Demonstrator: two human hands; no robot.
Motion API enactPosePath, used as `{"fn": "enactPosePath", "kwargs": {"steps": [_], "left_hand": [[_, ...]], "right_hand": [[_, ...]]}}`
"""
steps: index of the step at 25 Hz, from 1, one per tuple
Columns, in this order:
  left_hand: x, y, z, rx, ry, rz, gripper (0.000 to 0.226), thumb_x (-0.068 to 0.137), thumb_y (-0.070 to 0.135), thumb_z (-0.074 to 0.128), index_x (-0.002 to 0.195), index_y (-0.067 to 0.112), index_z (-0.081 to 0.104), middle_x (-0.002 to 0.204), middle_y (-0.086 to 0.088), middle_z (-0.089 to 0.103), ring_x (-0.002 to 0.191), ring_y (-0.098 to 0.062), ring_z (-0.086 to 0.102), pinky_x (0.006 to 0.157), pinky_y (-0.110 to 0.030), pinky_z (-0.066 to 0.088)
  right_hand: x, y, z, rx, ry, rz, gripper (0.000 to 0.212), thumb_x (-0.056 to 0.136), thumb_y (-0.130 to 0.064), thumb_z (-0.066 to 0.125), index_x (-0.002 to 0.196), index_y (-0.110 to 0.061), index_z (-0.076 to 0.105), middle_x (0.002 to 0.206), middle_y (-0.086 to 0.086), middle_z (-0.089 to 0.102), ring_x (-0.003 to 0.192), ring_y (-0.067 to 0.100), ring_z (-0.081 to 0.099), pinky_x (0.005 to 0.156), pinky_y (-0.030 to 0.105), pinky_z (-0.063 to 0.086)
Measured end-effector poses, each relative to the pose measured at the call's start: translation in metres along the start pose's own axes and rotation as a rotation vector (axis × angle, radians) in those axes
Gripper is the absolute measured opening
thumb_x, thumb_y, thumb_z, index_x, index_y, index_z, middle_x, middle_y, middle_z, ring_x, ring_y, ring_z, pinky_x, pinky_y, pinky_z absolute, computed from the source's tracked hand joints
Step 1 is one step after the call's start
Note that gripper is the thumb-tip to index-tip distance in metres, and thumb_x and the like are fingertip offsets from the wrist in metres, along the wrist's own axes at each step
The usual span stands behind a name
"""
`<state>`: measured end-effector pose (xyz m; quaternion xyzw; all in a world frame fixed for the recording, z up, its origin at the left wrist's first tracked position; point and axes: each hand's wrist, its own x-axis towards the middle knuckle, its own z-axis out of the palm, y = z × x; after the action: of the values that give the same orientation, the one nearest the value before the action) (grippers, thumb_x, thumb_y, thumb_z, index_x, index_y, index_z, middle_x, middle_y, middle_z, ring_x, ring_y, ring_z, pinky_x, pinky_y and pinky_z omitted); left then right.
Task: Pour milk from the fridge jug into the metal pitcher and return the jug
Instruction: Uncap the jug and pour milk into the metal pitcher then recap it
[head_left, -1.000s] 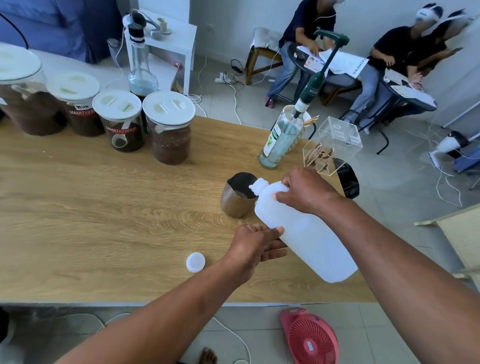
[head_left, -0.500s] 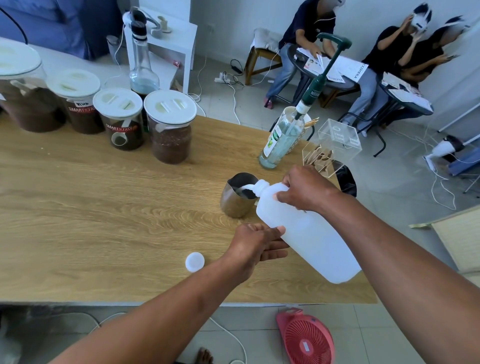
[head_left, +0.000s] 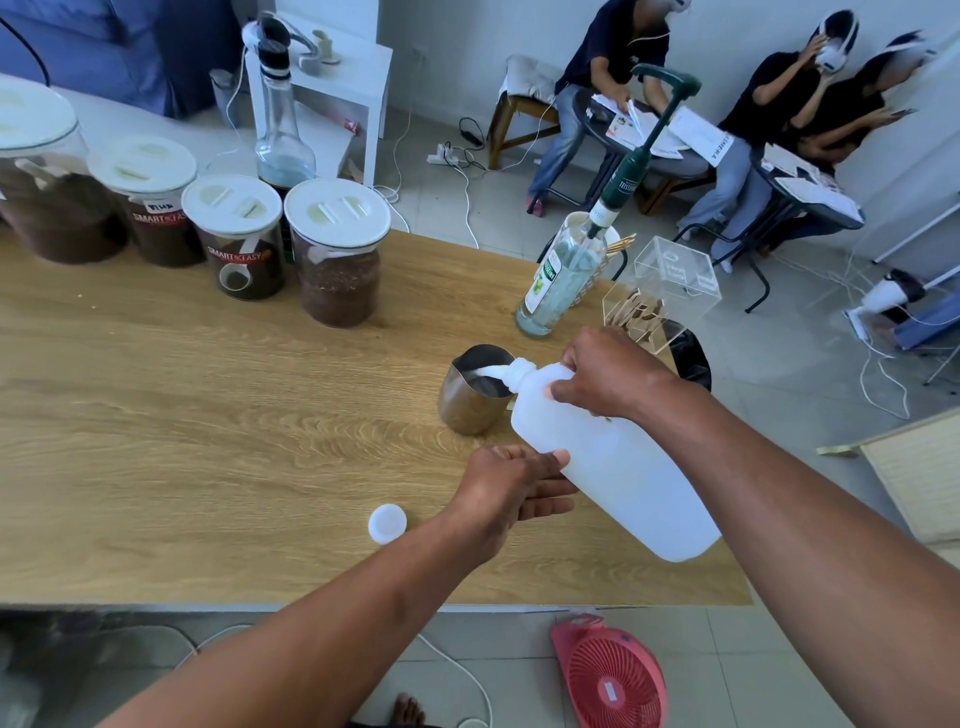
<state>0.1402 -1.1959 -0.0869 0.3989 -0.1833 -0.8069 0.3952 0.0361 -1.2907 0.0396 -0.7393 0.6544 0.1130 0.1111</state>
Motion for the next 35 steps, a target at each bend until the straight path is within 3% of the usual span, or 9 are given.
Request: {"fn": "enactPosePath", "kwargs": {"steps": [8, 11, 15, 21, 26, 29, 35], "left_hand": [[-0.0001, -0.0015, 0.0023, -0.005, -0.008, -0.004, 0.037, 0.092, 0.014, 0.074, 0.117, -0.011, 0.064, 0.106, -0.023, 0.078, 0.099, -0.034, 0.077, 0.084, -0.044, 0.063], [-0.0016, -0.0014, 0.0033, -0.006, -0.009, -0.012, 0.035, 0.093, 0.014, 0.073, 0.117, -0.01, 0.065, 0.107, -0.023, 0.078, 0.099, -0.033, 0.077, 0.083, -0.043, 0.063], [-0.0031, -0.0005, 0.0037, -0.007, -0.02, -0.009, 0.035, 0.093, 0.014, 0.073, 0.116, -0.011, 0.065, 0.107, -0.023, 0.077, 0.1, -0.033, 0.077, 0.084, -0.043, 0.063], [-0.005, -0.001, 0.0023, -0.014, -0.043, -0.008, 0.034, 0.094, 0.015, 0.072, 0.116, -0.011, 0.066, 0.109, -0.024, 0.077, 0.102, -0.034, 0.076, 0.089, -0.046, 0.062], [-0.006, 0.0, 0.0019, -0.024, -0.047, -0.014, 0.034, 0.094, 0.014, 0.072, 0.116, -0.01, 0.066, 0.109, -0.025, 0.077, 0.102, -0.034, 0.076, 0.085, -0.043, 0.063], [-0.0058, 0.0014, 0.0029, -0.034, -0.051, -0.018, 0.034, 0.093, 0.014, 0.072, 0.116, -0.011, 0.066, 0.109, -0.025, 0.076, 0.102, -0.035, 0.076, 0.085, -0.043, 0.063], [-0.0046, 0.003, 0.0032, -0.042, -0.058, -0.021, 0.035, 0.094, 0.014, 0.072, 0.116, -0.012, 0.066, 0.109, -0.026, 0.076, 0.102, -0.035, 0.076, 0.085, -0.044, 0.063]], "right_hand": [[0.0, 0.0018, 0.0006, 0.004, 0.005, 0.011, 0.046, 0.087, -0.028, 0.077, 0.059, -0.018, 0.042, 0.064, 0.003, 0.05, 0.059, 0.024, 0.057, 0.064, 0.036, 0.053], [-0.001, 0.0023, -0.0006, -0.005, -0.006, 0.005, 0.046, 0.087, -0.028, 0.078, 0.058, -0.016, 0.043, 0.064, 0.004, 0.05, 0.062, 0.028, 0.06, 0.067, 0.039, 0.057], [0.001, 0.0016, -0.0003, -0.013, -0.006, -0.005, 0.049, 0.086, -0.027, 0.078, 0.057, -0.018, 0.04, 0.061, 0.002, 0.046, 0.065, 0.029, 0.062, 0.063, 0.032, 0.049], [0.0038, 0.0016, 0.0015, -0.026, -0.015, 0.003, 0.042, 0.085, -0.026, 0.077, 0.059, -0.014, 0.046, 0.064, 0.005, 0.052, 0.073, 0.032, 0.066, 0.061, 0.032, 0.05], [0.0049, 0.0014, 0.0026, -0.035, -0.024, 0.012, 0.041, 0.085, -0.026, 0.076, 0.06, -0.015, 0.046, 0.066, 0.006, 0.051, 0.066, 0.029, 0.063, 0.055, 0.028, 0.042], [0.0061, 0.0006, 0.0018, -0.055, -0.02, 0.01, 0.038, 0.085, -0.028, 0.077, 0.063, -0.013, 0.05, 0.066, 0.006, 0.055, 0.056, 0.025, 0.059, 0.057, 0.029, 0.047], [0.0076, 0.0001, 0.0002, -0.072, -0.021, 0.015, 0.037, 0.086, -0.031, 0.076, 0.066, -0.016, 0.049, 0.068, 0.004, 0.054, 0.06, 0.025, 0.059, 0.059, 0.03, 0.046]]}}
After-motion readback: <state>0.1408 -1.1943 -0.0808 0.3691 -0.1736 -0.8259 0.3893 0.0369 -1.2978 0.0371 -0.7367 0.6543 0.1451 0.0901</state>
